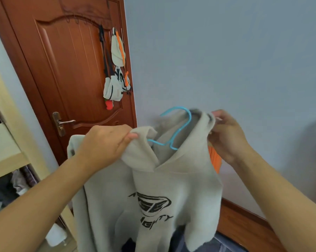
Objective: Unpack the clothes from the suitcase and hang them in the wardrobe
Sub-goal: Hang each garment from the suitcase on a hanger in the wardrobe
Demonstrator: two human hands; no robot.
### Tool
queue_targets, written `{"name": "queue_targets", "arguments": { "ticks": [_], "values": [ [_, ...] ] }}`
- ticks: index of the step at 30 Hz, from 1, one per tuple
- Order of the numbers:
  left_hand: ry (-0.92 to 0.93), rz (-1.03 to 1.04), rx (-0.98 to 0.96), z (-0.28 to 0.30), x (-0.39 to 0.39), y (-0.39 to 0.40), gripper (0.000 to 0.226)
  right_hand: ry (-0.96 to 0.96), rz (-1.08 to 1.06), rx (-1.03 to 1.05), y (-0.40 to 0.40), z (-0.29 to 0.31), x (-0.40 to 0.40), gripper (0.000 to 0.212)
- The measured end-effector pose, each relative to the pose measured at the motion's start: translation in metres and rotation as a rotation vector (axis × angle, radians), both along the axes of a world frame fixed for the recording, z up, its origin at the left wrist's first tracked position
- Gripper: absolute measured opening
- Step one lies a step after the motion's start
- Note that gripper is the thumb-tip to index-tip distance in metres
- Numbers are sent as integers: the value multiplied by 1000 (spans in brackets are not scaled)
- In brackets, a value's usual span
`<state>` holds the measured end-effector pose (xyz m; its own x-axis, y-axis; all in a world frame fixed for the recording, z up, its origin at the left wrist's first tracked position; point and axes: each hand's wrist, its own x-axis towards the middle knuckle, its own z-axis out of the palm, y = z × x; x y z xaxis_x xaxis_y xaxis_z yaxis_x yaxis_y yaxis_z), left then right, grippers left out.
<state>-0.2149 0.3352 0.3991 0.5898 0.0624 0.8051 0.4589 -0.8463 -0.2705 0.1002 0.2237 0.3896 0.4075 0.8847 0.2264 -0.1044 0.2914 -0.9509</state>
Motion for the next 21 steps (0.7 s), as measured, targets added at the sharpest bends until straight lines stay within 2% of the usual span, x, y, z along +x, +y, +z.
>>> {"name": "queue_targets", "arguments": {
  "ticks": [1,2,3,4,5,6,8,11,13,15,17,19,21],
  "values": [
    [-32,9,1,2,-1,0,54,19,-128,-96,6,-2,9,36],
    [-93,36,-32,6,-2,0,51,-113,-213,-259,10,-6,17,37],
    [-151,83,-80,10,-3,2,48,-283,-212,-448,11,-10,22,38],
    [-193,147,-116,13,-6,4,46,-441,-231,-563,11,-19,29,35],
    [-220,212,-130,15,-9,7,45,-518,-258,-595,9,-24,30,28],
    [-237,267,-129,17,-12,10,44,-518,-268,-558,7,-24,27,22],
    [-242,327,-147,18,-14,14,42,-542,-170,-442,5,-14,9,26],
    [-236,363,-215,16,-16,16,41,-950,93,-314,13,-17,-14,42],
    [-254,393,-287,13,-21,17,45,-1094,115,-304,16,-32,-25,40],
    [-303,384,-352,11,-25,17,48,-1127,69,-279,16,-45,-35,46],
    [-337,312,-426,14,-30,16,45,-1156,-63,-178,17,-49,-44,43],
    [-351,200,-499,21,-38,15,39,-1123,-228,-80,17,-45,-49,40],
    [-330,219,-494,23,-54,16,34,-1072,-356,-45,14,-28,-48,40]
  ]
}}
